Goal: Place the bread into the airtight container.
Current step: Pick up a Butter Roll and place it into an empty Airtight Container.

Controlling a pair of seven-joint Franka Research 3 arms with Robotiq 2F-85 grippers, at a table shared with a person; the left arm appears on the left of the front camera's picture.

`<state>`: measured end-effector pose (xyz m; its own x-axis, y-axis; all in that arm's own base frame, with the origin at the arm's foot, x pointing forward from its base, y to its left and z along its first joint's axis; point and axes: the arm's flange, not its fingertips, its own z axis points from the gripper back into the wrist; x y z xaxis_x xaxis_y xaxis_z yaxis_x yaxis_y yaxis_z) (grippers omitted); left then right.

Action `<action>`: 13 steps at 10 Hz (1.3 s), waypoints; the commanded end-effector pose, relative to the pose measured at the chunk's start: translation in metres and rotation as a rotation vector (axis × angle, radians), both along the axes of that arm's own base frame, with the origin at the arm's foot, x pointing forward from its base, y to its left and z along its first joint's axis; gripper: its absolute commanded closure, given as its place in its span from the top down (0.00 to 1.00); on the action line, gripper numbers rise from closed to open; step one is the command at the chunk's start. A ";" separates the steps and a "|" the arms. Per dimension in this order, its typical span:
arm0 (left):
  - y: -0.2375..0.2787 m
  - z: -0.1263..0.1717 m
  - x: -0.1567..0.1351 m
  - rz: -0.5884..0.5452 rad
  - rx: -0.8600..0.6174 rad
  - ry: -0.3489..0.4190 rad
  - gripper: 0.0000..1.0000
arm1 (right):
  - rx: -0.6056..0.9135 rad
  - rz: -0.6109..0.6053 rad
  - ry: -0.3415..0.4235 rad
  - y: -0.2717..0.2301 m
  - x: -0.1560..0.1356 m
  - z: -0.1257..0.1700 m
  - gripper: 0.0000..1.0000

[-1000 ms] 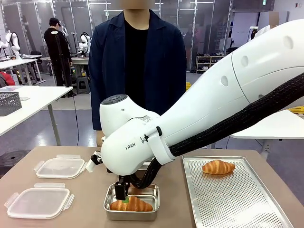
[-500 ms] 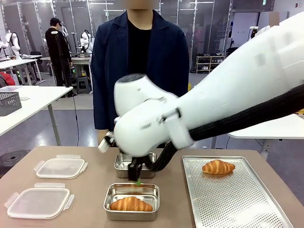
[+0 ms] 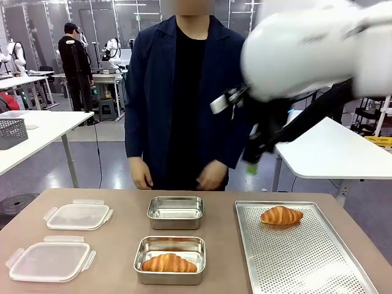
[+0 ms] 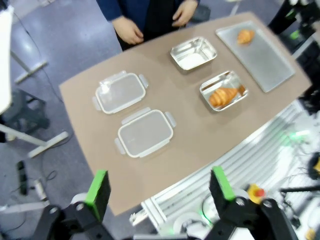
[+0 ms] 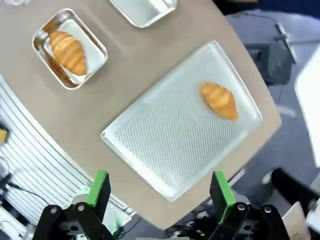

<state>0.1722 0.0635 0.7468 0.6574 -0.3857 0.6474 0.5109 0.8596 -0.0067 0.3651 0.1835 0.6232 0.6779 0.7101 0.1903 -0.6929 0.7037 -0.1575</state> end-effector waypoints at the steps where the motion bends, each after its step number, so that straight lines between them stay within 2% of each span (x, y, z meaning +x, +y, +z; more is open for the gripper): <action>1: -0.002 0.002 0.002 -0.005 -0.001 -0.012 1.00 | 0.090 -0.179 -0.080 -0.034 -0.043 0.019 1.00; 3: -0.002 0.002 0.002 -0.005 -0.001 -0.012 1.00 | 0.227 -0.276 -0.116 -0.084 -0.072 0.045 1.00; 5: -0.002 0.002 0.002 -0.005 -0.001 -0.012 1.00 | 0.404 -0.348 -0.191 -0.140 -0.112 0.079 1.00; 7: -0.002 0.002 0.002 -0.005 -0.001 -0.012 1.00 | 0.478 -0.423 -0.238 -0.183 -0.149 0.100 1.00; 9: -0.002 0.002 0.002 -0.005 -0.001 -0.012 1.00 | 0.475 -0.389 -0.213 -0.210 -0.184 0.103 1.00; 12: -0.002 0.002 0.002 -0.005 -0.001 -0.012 1.00 | 0.415 -0.384 -0.142 -0.222 -0.196 0.094 1.00; 13: -0.002 0.002 0.002 -0.005 -0.001 -0.012 1.00 | 0.459 -0.405 -0.191 -0.217 -0.199 0.106 1.00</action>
